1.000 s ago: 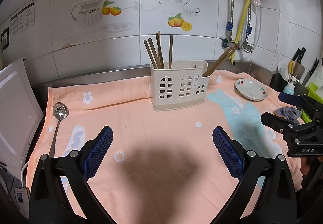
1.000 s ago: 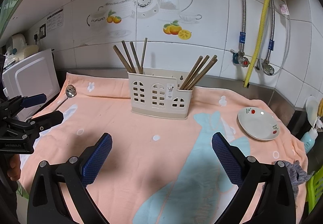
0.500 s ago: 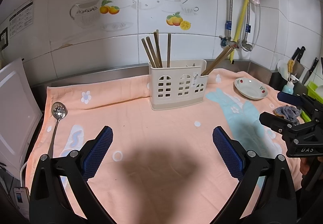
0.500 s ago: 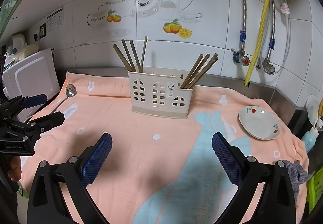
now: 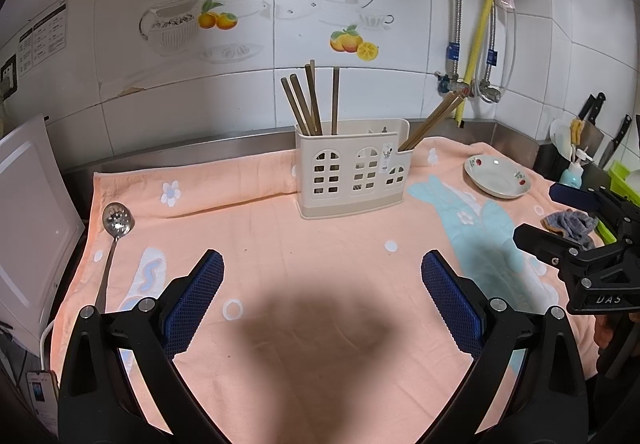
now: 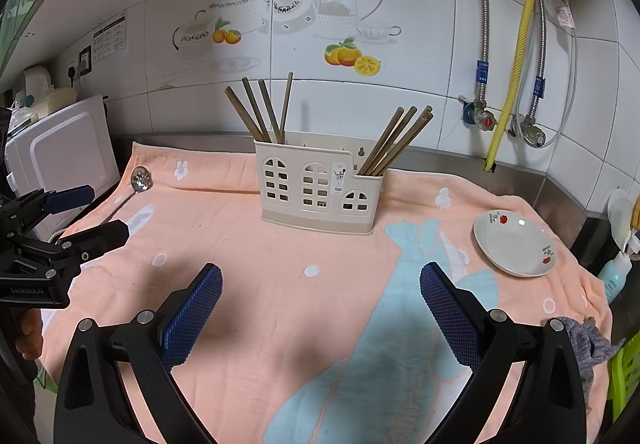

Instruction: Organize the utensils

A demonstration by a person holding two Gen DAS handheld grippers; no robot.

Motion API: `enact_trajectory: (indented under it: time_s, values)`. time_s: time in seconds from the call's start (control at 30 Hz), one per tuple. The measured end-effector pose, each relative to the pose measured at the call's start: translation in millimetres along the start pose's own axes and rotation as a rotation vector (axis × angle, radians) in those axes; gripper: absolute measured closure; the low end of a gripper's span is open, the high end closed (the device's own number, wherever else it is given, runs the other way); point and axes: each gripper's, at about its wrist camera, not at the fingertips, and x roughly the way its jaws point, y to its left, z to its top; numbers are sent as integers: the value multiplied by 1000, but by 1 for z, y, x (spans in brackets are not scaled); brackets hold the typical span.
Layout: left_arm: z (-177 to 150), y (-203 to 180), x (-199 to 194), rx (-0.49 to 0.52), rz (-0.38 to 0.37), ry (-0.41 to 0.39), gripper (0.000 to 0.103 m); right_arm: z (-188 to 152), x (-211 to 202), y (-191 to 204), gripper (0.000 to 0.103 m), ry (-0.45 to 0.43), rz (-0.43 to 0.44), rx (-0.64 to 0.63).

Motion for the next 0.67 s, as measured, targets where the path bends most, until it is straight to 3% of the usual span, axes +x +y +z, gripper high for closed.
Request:
enact_trajectory:
  time_s: [0.67]
  values:
    - [1, -4, -3, 18, -2, -1, 5, -2, -1, 1, 7, -2, 3, -3]
